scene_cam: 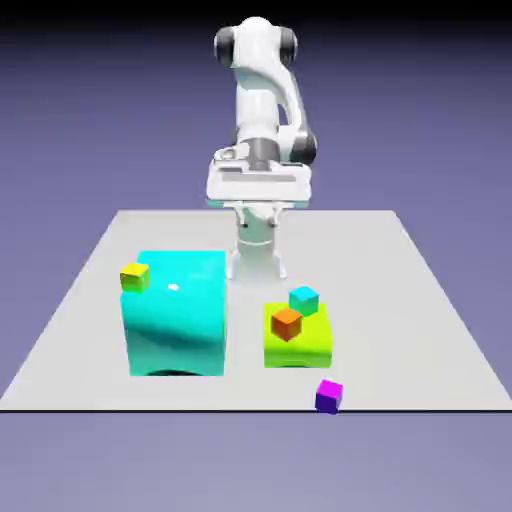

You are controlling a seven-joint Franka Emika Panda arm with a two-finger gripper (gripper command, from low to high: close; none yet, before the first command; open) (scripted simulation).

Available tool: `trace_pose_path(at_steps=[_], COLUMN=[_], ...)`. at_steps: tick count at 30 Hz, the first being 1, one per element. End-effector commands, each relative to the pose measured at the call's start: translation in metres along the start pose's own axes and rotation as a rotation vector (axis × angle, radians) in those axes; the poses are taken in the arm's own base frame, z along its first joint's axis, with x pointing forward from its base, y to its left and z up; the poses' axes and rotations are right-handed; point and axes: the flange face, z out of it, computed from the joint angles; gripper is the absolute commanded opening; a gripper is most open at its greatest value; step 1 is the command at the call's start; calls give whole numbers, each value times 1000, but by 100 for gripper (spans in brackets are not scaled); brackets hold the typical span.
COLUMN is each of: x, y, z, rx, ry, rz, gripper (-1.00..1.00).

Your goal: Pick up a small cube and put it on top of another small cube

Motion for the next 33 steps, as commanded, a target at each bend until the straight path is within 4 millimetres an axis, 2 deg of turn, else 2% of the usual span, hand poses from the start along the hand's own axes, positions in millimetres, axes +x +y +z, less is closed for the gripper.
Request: trace_pose_path(at_steps=[1,6,11,16,21,28,30,33], x=[-1,-10,-29,-58,-96,-162,-165,-191], y=[-6,-33,-56,-73,-84,-85,-85,-52], z=[10,61,115,171,225,298,301,339], rx=[-16,-94,-166,-233,-298,-385,-389,-389], ry=[-30,-177,-325,-474,-624,-837,-846,-846], rz=[-35,-211,-393,-577,-763,-1020,-1032,-1032], gripper=[0,0,0,0,0,0,0,0])
